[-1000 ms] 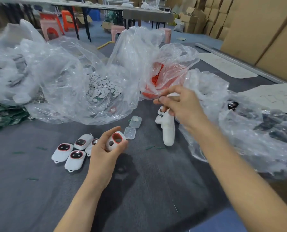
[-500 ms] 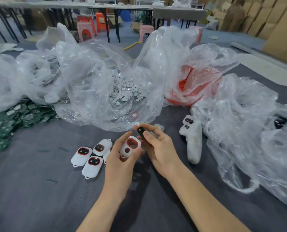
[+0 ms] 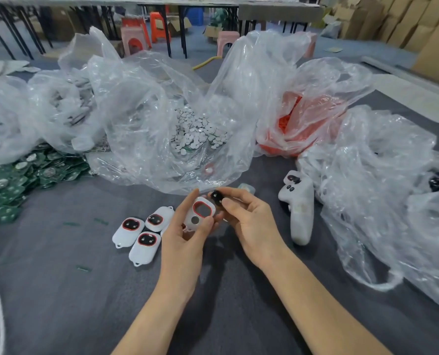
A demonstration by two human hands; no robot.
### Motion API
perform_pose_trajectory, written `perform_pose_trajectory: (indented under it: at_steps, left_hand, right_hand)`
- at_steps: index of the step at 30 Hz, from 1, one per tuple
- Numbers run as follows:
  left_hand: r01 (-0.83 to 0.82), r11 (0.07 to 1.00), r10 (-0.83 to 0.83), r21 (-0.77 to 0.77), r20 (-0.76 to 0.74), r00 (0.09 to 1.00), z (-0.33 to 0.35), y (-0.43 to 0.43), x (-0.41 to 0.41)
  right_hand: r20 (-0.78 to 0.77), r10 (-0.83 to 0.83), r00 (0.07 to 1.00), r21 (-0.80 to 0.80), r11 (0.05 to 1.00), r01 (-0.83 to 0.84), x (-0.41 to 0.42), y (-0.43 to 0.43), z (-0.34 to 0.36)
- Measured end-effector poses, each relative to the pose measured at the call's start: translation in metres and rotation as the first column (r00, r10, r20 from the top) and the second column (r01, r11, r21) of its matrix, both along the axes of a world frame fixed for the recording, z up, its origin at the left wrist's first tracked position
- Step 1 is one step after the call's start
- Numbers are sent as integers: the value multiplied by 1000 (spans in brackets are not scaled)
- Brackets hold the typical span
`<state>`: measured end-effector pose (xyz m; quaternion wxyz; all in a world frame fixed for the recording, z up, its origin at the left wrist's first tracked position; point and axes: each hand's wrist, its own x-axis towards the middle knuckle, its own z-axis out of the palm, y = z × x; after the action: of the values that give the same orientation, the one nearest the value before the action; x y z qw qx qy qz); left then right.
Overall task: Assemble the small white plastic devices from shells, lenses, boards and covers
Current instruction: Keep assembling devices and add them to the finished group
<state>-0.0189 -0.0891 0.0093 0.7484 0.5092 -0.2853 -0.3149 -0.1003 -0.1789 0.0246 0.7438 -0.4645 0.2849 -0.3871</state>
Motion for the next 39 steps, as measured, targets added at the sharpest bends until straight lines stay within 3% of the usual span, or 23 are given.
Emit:
perform_pose_trajectory:
  at_steps: [3,8,14,26,39]
  left_hand:
    - [10,1000,-10,-1,2,1000,2,1,-2]
    - [15,999,-17,44,33,999,2,1,-2]
    - [14,997,-21,70,100,995,4,3,-4]
    - [23,998,-31,53,160,987,3,1,-6]
    - [67,996,-76,60,174,982,1,1,-5]
  right_hand:
    - [-80,26,996,-14,1000,-27,-2,1,0]
    - [-30,81,996,1,997,-81,-2,2,3]
    - [-107,112,988,-91,988,-122,-6,6,5]
    - [-134,69,989,-98,992,-82,-8,13,9]
    - [-36,95,995,46,995,-93,-4,9,6]
